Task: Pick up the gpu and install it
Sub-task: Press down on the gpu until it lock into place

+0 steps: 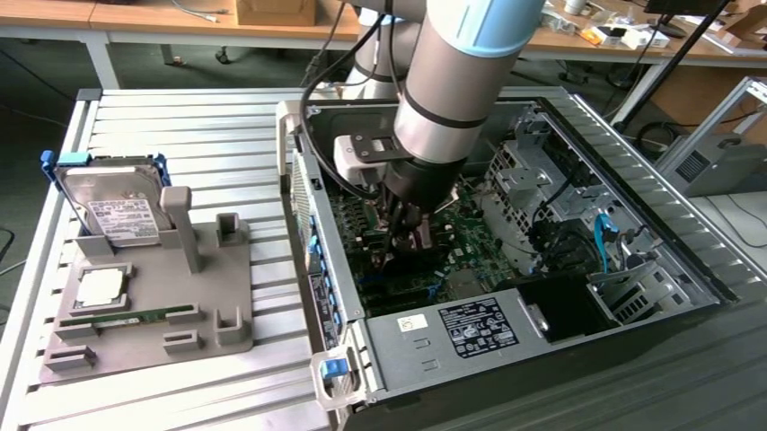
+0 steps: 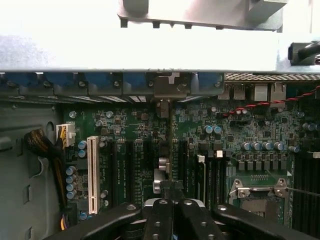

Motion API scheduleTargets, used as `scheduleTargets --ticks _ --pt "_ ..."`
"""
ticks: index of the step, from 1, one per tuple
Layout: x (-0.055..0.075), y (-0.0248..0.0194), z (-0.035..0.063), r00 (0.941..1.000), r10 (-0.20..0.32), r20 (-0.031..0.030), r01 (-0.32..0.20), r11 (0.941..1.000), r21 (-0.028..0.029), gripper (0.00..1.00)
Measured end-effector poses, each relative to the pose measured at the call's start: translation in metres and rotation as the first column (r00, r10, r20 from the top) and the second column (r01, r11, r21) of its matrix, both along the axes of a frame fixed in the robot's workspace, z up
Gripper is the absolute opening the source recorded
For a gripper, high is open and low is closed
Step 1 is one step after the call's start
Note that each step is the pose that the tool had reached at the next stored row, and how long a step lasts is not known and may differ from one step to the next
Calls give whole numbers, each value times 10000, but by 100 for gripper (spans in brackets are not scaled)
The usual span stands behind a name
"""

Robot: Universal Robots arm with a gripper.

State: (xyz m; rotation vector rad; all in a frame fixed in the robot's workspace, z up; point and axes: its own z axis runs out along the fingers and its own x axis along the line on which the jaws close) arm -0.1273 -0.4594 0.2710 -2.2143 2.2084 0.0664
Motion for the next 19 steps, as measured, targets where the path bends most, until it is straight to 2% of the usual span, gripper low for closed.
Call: scheduleTargets --ticks 16,19 --pt "-70 0 -22 10000 0 -2 0 10000 -1 11" --pt "-71 2 26 10000 -4 9 4 10000 24 11"
